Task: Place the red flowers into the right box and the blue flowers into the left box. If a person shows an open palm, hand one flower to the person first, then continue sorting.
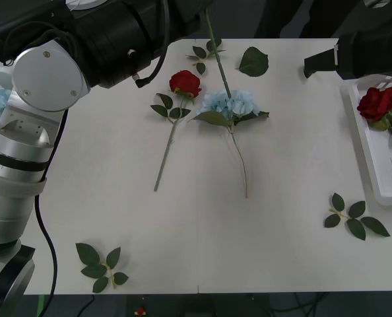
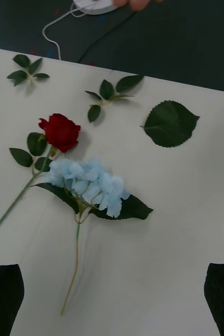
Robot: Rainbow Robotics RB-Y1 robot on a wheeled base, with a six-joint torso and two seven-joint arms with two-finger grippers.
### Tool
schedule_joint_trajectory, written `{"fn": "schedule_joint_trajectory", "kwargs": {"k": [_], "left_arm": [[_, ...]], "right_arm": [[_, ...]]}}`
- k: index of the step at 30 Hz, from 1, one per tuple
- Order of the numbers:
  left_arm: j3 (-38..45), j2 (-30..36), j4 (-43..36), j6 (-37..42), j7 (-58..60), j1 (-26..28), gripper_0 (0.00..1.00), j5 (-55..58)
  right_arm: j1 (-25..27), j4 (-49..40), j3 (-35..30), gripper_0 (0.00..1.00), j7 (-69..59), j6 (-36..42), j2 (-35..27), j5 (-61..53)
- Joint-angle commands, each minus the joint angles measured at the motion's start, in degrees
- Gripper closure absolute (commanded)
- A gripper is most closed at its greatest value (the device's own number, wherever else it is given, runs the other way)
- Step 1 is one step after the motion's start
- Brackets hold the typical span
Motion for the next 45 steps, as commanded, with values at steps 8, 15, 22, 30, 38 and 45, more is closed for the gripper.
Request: {"fn": "schedule_joint_trajectory", "kwargs": {"k": [8, 15, 22, 30, 38, 45], "left_arm": [[-5.13, -1.34, -2.29, -7.38, -1.14, 0.12, 1.0, 7.23], [-5.13, -1.34, -2.29, -7.38, -1.14, 0.12, 1.0, 7.32], [-5.13, -1.34, -2.29, -7.38, -1.14, 0.12, 1.0, 7.32], [-5.13, -1.34, -2.29, -7.38, -1.14, 0.12, 1.0, 7.32], [-5.13, -1.34, -2.29, -7.38, -1.14, 0.12, 1.0, 7.32], [-5.13, -1.34, -2.29, -7.38, -1.14, 0.12, 1.0, 7.32]], "right_arm": [[6.95, -7.12, -10.51, 0.0, 28.73, -0.79, 3.1, -17.04], [8.18, -6.06, -10.51, 0.0, 41.04, -0.97, 7.5, -23.89], [8.53, -3.51, -9.37, 0.0, 44.02, -1.41, 13.21, -25.39], [7.56, -0.96, -4.89, 0.0, 44.02, -5.98, 16.99, -25.21], [3.79, 2.11, 1.35, 0.0, 43.76, -10.46, 19.01, -25.3], [1.59, 3.17, 5.31, 0.0, 43.41, -14.42, 20.86, -25.74]]}}
